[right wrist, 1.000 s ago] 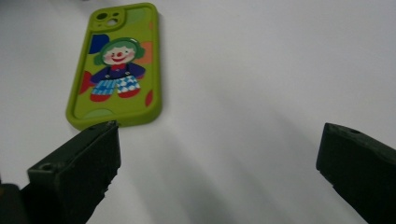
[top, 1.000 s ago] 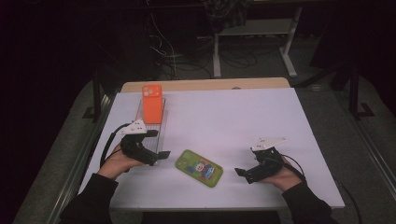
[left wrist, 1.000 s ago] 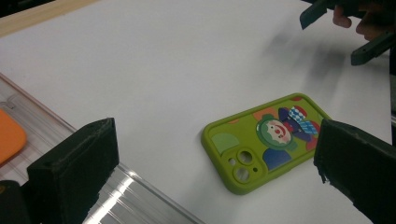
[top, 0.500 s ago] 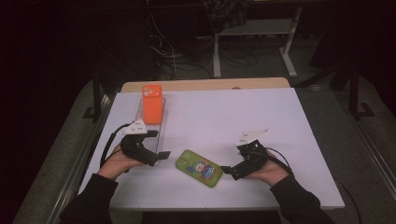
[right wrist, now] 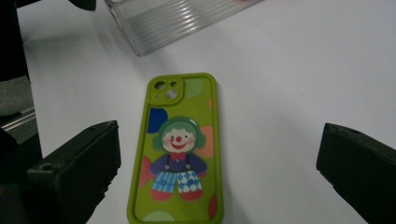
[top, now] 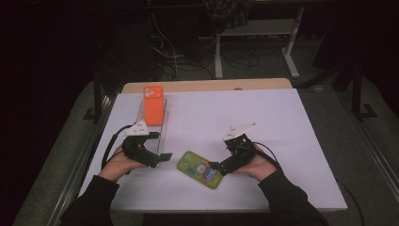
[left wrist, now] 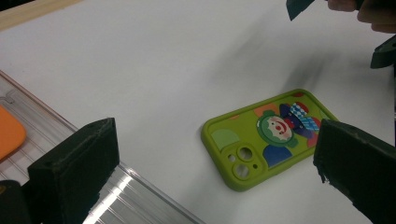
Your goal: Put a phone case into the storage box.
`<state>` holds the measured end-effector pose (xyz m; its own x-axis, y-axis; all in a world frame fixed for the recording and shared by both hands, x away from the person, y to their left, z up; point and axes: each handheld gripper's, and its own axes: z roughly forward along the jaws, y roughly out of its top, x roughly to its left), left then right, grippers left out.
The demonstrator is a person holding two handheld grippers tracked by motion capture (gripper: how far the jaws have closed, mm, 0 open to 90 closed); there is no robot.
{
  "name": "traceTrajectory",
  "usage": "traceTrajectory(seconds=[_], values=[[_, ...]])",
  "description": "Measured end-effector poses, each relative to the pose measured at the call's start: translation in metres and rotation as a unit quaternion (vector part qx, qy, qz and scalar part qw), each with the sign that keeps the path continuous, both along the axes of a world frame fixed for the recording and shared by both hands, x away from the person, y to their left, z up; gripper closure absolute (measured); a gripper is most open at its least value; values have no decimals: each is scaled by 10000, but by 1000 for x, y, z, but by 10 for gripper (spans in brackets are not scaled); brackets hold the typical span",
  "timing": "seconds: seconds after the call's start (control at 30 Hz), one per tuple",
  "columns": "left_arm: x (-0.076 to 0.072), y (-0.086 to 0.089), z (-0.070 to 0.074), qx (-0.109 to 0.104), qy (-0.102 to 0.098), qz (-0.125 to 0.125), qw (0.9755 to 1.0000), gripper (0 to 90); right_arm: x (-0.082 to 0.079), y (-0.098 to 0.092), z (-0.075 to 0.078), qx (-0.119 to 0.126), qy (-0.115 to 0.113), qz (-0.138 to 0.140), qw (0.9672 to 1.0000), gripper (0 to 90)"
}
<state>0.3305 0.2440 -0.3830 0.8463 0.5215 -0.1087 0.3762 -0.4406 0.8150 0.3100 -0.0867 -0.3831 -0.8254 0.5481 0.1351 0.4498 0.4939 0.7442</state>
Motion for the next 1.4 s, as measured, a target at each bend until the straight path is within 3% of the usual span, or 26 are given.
traceTrajectory(seconds=[0.43, 0.73, 1.23, 1.4], values=[[0, 1, 0, -51, -11, 54, 10000, 0, 3, 32, -8, -359, 236, 17, 9991, 0], [0, 2, 1, -88, -20, 59, 9999, 0, -2, 47, -28, -722, 297, 43, 9969, 0], [0, 2, 1, -82, -27, 58, 9999, 0, -6, 60, -53, -957, 459, 70, 9943, 10], [1, 3, 1, -83, -9, 78, 9999, 0, -7, 62, -58, -1206, 291, 165, 9921, 41]])
